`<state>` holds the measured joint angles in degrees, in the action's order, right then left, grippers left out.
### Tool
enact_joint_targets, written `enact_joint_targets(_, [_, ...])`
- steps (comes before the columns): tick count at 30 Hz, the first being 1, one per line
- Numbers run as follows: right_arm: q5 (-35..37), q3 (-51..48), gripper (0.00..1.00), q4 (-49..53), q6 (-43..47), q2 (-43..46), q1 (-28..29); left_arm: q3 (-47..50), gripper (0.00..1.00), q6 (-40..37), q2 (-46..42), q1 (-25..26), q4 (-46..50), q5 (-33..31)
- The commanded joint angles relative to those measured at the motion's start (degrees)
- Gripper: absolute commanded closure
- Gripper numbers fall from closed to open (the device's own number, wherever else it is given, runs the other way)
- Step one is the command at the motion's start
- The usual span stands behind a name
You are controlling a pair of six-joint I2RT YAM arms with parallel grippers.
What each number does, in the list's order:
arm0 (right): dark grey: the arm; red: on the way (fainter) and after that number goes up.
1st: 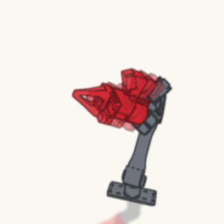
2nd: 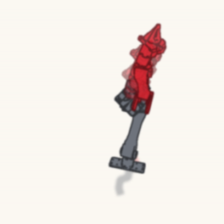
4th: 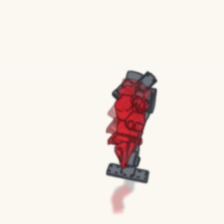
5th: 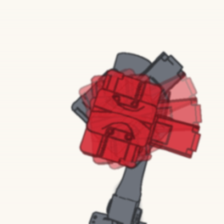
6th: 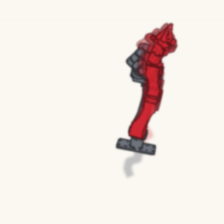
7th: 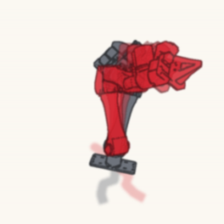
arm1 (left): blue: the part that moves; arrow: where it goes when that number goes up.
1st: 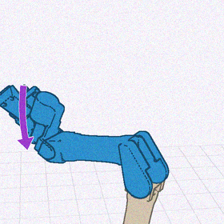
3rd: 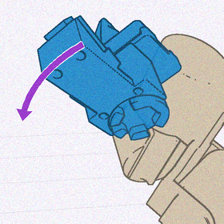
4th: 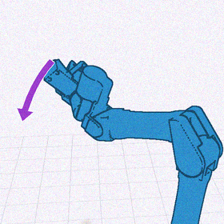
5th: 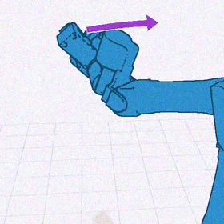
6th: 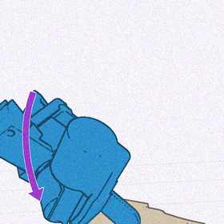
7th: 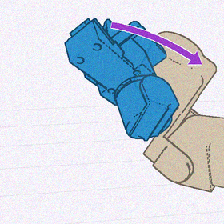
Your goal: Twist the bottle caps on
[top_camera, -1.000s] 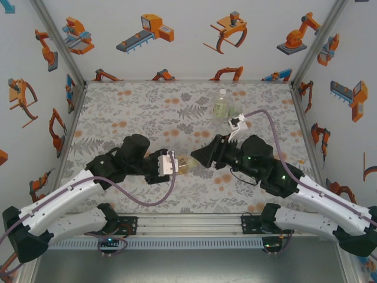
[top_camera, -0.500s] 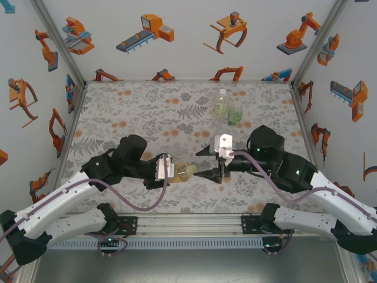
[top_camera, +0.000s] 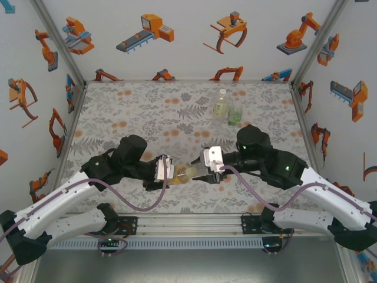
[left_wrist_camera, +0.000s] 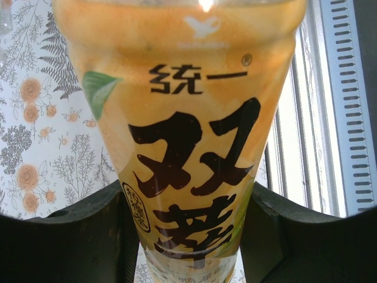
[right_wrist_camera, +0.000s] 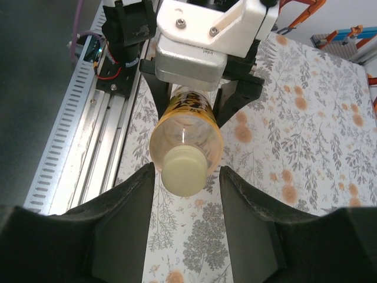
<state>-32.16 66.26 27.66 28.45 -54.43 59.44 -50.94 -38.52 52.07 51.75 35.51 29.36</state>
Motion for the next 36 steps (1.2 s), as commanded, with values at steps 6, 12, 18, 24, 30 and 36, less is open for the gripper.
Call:
enact_joint_targets(6, [-0.82,-1.32,0.58,-2.67,1.19,-0.16,0.3,-2.24,1.0,0.03,-0.04,0.37,0.86,1.67])
enact_joint_targets(12, [-1.05,-1.96,0.65,-3.96,0.69,-0.36,0.41,-2.15,1.0,0.02,0.11,0.37,0.9,1.62])
enact_joint_targets(18, [0.13,-2.76,0.81,-6.16,-4.02,-0.19,0.58,-1.97,1.0,0.18,0.28,0.37,0.84,0.73])
enact_joint_targets(24, [9.56,-7.92,1.0,-17.89,-28.6,2.25,1.18,-1.89,1.0,0.2,1.23,0.37,0.61,-2.89])
enact_joint_targets(30, [28.94,-9.09,1.0,-18.0,-58.57,3.56,2.34,-1.53,1.0,0.28,2.12,0.37,-1.09,-7.02])
enact_joint_targets(36, [44.27,-10.47,1.0,-10.84,-88.89,3.49,2.28,-0.75,1.0,0.53,2.36,0.37,-3.32,-11.37])
